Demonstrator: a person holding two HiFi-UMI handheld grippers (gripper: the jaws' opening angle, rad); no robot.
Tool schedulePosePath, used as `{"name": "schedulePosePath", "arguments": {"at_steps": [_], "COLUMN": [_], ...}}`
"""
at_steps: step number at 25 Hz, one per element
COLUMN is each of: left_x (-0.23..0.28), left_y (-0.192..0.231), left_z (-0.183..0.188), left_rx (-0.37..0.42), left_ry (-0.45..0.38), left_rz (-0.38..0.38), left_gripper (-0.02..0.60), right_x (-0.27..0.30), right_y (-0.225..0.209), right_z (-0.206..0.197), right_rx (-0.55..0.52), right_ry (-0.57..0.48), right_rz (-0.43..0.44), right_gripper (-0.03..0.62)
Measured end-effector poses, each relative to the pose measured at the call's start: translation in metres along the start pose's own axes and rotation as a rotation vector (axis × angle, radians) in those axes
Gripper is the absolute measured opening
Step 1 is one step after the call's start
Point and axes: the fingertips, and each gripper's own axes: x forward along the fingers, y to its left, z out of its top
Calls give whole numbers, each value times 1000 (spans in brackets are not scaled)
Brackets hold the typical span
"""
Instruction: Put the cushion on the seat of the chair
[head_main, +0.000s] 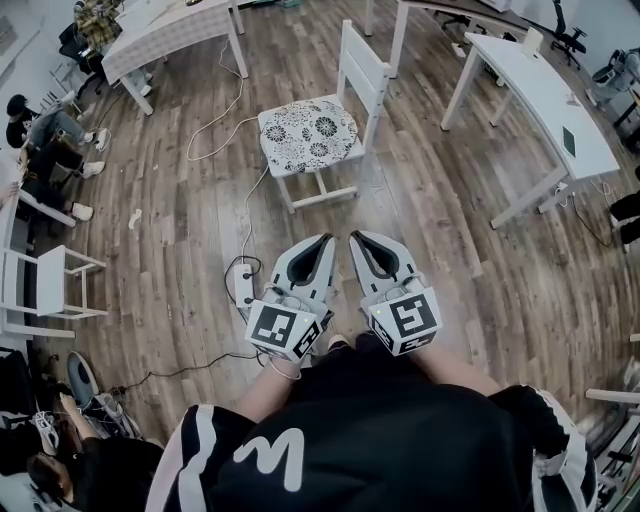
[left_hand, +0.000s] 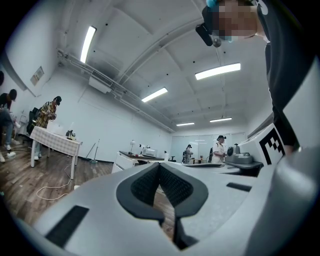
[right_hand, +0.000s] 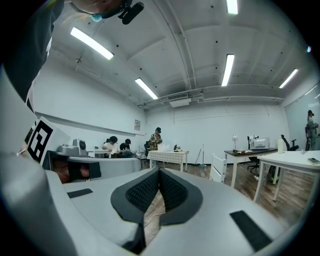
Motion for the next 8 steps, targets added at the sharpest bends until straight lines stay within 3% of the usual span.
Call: {"name": "schedulePosePath", "arguments": {"at_steps": [8], "left_x": [0], "left_y": [-1], "left_z": [-2], "left_rx": [6], "left_ry": [-6], "left_rz": [-4], "left_gripper": [3], "right_x": [-1], "right_y": [-1], "right_z": [-3], "right_rx": [-5], "right_ry": [-3], "right_rz": [-1], "right_gripper": [20]}}
